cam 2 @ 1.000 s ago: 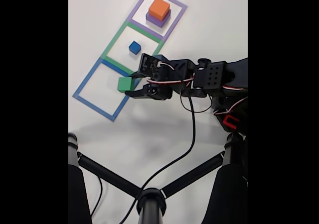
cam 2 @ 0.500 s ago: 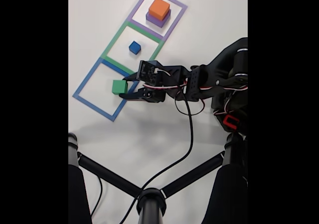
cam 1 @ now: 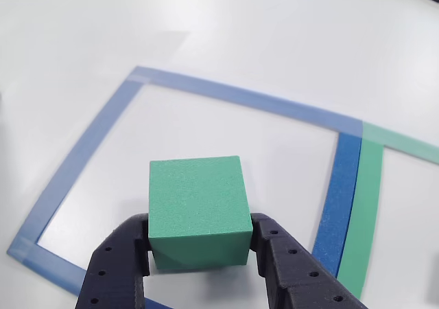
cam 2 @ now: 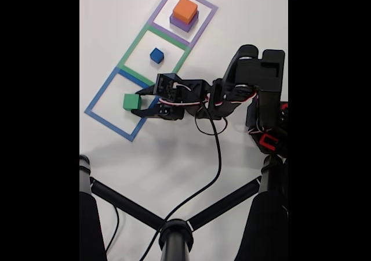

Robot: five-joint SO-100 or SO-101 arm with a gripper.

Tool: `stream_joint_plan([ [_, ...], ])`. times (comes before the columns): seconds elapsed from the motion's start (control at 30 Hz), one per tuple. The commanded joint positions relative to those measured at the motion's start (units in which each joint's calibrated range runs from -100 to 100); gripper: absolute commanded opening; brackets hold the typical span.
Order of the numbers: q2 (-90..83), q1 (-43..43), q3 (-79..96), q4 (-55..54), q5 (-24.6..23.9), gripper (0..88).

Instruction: Tower of hanoi

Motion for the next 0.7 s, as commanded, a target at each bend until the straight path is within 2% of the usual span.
stream_joint_plan([
  [0.0, 1.4, -0.9, -1.7, -3.3, 0.6, 7.5],
  [0.17, 2.5, -0.9, -1.8, -4.9, 0.6, 14.3],
  [0.67, -3.7, 0.1, -0.4, -5.7, 0.6, 22.2],
])
